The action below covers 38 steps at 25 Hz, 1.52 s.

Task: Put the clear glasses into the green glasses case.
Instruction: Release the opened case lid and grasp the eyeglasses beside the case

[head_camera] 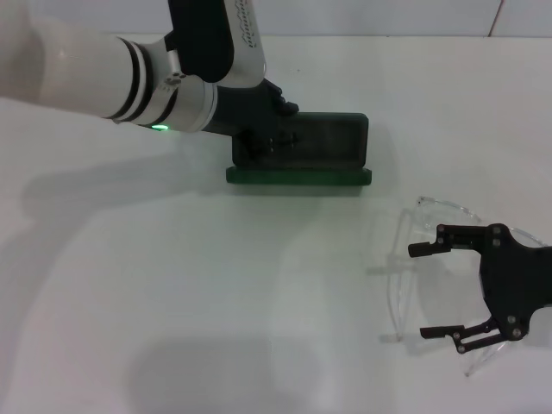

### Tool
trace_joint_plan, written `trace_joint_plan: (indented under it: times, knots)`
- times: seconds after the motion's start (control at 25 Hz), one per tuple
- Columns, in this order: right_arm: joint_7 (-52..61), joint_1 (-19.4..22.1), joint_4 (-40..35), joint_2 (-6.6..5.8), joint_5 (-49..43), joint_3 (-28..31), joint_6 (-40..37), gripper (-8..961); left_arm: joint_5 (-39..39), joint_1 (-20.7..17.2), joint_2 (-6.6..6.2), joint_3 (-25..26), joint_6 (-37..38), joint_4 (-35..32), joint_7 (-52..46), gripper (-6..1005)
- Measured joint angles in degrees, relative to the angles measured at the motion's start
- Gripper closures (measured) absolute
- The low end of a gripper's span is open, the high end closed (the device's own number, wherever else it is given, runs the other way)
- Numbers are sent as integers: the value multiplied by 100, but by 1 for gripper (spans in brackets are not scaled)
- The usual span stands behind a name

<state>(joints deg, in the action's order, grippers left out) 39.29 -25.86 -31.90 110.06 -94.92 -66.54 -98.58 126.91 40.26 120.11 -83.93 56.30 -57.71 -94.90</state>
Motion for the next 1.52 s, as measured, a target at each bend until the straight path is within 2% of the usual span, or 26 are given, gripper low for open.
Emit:
trace_joint_plan:
  times: [0.2,0.24,0.36,1.16,1.52]
  knots:
    - [0,-22,0,7,0,-9,0,114,-107,24,-5,-118,-215,267,18,667]
    - [0,-34,0,7,-1,-9,0,114,-96,14,-5,-319,-390,358,1,667]
    - [0,-72,10,7,-2,-9,21,114,-88,-15,-7,-477,-490,387,-14,668]
    - [20,-180,49,-42,-11,-17,239,114,-28,-16,-26,-502,54,424,-124,670]
    - [86,-209,-1,-21,-138,17,277,114,-17,-33,-32,-501,136,477,-163,671]
